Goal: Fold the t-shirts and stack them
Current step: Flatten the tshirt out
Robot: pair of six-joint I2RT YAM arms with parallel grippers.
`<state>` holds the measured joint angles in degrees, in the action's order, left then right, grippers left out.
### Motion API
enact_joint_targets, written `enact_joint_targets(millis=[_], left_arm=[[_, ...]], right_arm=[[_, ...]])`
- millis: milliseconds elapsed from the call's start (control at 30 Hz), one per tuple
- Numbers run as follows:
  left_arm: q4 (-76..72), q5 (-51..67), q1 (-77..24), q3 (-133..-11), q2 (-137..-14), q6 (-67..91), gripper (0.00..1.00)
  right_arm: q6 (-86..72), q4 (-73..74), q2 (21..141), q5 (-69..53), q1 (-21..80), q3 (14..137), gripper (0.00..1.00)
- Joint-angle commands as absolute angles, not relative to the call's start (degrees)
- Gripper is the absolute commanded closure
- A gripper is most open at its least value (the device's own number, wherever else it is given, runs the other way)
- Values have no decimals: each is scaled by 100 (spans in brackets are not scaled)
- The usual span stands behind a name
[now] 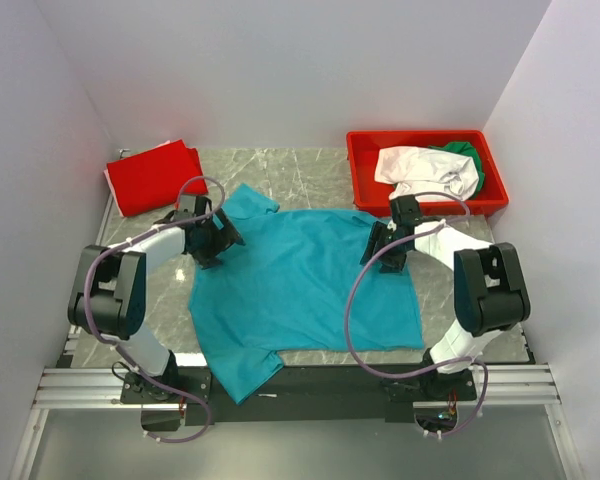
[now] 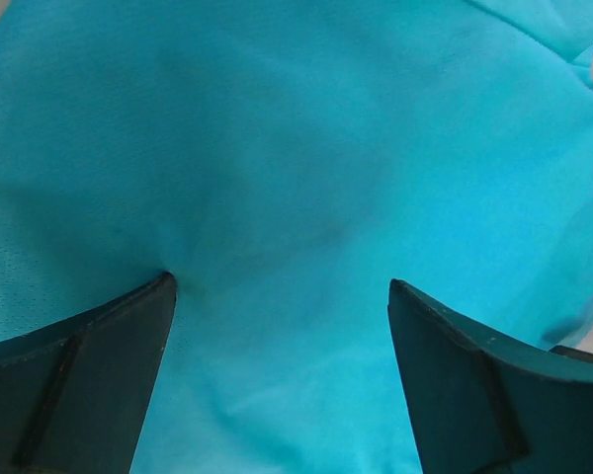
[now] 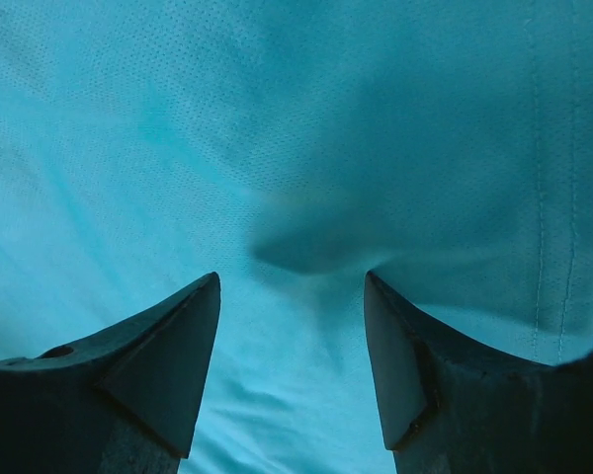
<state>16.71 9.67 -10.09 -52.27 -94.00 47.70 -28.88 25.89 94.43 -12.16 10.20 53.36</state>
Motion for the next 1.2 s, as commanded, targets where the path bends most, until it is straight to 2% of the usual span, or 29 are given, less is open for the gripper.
enact_joint_targets(millis=[0,633,933,1167], left_arm=[[1477,931,-1037,-5352,-9755,4676,5],[2329,545,-651,-7883,-11645,4184,4],[2637,413,-519,-8753,-11795,3885,4],[2452,712,-633,-8920,-11382,3621,5]], right_arm=[[-2979,2452,9763,-1239,1055,5502,33],[-3129,3331,11109,-747,1055,7408,33],[-3199,3568,11180,-545,1037,7813,33],[-3033,3454,10636,-624,1046,7769,33]])
